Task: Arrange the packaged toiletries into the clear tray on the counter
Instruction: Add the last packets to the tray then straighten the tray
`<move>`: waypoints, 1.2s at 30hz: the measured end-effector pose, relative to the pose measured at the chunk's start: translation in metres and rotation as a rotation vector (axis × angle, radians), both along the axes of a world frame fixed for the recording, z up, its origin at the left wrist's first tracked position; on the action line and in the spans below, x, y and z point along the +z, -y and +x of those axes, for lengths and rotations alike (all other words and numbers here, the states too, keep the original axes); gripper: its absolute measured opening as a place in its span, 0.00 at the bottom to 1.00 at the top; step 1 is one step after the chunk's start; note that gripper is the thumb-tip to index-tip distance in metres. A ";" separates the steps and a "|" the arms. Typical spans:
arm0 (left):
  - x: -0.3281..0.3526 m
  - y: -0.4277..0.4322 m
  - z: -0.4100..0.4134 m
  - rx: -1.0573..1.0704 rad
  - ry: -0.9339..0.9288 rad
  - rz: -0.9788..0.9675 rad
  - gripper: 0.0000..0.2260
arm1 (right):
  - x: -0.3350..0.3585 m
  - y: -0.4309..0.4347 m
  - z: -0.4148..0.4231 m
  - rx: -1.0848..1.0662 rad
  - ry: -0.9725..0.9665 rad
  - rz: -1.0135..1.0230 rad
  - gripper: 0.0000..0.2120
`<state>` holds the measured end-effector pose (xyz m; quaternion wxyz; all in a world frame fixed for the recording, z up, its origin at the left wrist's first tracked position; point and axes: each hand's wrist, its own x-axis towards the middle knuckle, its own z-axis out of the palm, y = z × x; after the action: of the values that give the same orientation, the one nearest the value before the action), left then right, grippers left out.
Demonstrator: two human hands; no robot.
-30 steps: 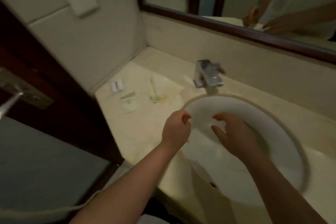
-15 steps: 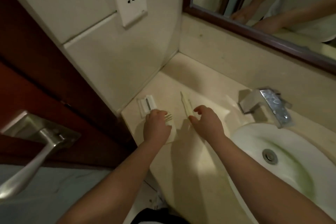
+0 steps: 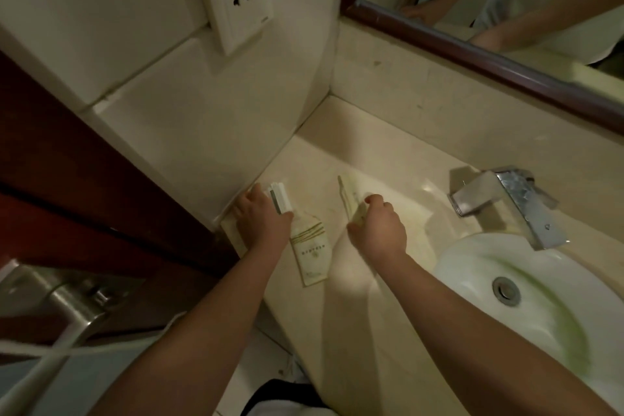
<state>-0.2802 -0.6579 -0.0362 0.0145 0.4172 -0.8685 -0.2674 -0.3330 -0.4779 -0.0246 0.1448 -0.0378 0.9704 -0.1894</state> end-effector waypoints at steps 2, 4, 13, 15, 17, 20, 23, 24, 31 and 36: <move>-0.001 0.005 -0.007 0.031 -0.018 0.082 0.37 | 0.001 0.001 -0.004 -0.046 0.057 -0.028 0.21; 0.000 0.009 -0.011 0.053 -0.047 0.162 0.36 | 0.001 0.002 -0.005 -0.058 0.095 -0.028 0.17; 0.028 -0.009 -0.010 -0.032 -0.257 0.411 0.03 | 0.023 -0.018 0.009 -0.178 0.207 -0.452 0.04; 0.038 -0.022 -0.010 -0.110 -0.292 0.476 0.05 | 0.036 -0.031 0.016 -0.268 0.221 -0.608 0.05; 0.049 -0.042 -0.010 -0.186 -0.325 0.552 0.07 | 0.049 -0.050 0.026 -0.375 0.222 -0.746 0.07; 0.066 -0.078 -0.009 -0.305 -0.359 0.687 0.09 | 0.066 -0.088 0.045 -0.497 0.196 -0.854 0.07; 0.078 -0.126 -0.001 -0.425 -0.383 0.787 0.11 | 0.079 -0.136 0.072 -0.592 0.152 -0.925 0.11; 0.080 -0.143 0.003 -0.458 -0.386 0.782 0.11 | 0.082 -0.152 0.082 -0.623 0.151 -0.947 0.11; 0.066 -0.232 0.031 -0.569 -0.328 0.440 0.09 | 0.086 -0.259 0.157 -0.639 0.119 -0.895 0.16; 0.046 -0.162 0.071 -0.308 -0.045 0.138 0.14 | 0.080 -0.239 0.169 -0.443 0.241 -0.887 0.06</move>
<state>-0.2093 -0.4963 0.0096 -0.0357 0.2732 -0.9011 -0.3348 -0.1637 -0.2385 0.0551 0.1822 0.1329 0.7580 -0.6121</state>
